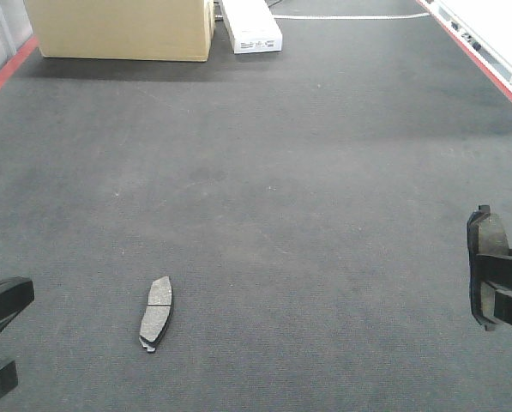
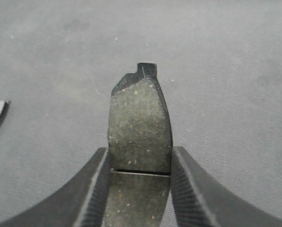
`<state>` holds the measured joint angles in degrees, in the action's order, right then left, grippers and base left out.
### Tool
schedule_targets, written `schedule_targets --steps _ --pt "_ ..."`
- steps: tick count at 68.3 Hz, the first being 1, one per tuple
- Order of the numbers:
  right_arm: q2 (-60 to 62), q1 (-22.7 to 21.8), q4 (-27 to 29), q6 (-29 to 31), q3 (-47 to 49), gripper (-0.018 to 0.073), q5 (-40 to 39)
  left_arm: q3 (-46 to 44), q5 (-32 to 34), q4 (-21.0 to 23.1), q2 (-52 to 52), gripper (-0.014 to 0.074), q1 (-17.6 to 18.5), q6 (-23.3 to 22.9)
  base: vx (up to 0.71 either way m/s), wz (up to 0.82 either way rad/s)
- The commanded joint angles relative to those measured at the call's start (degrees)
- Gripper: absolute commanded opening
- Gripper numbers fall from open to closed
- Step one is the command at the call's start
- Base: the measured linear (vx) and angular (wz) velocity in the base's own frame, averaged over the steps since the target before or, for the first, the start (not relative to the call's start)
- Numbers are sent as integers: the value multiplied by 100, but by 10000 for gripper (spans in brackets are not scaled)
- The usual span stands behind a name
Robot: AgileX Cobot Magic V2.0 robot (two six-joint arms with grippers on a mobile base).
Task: Move and align brake pads A on conveyor
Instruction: 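Lower the right gripper's brake pad onto the belt and release it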
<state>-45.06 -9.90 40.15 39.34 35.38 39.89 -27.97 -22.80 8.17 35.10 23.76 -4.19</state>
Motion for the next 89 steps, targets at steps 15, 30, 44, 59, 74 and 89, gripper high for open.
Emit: schedule_targets --steps 15,30,44,59,74,89 --pt "-798 -24 706 42 593 123 -2 -143 388 28 3 -6 34 10 0 0" --pt "-2089 391 630 42 1474 134 -38 -143 388 28 3 -6 34 10 0 0" --pt "-3095 1795 -679 -1251 1961 134 -563 -143 388 28 3 -6 34 10 0 0" --pt "-4132 2250 -2132 -3054 2012 135 -1145 -143 388 28 3 -6 34 10 0 0" --pt "-5014 2250 -2142 -3082 2212 140 -1371 -143 388 28 3 -6 34 10 0 0" --pt "-5461 2250 -2142 -3075 2344 159 -1414 -143 388 28 3 -6 34 10 0 0"
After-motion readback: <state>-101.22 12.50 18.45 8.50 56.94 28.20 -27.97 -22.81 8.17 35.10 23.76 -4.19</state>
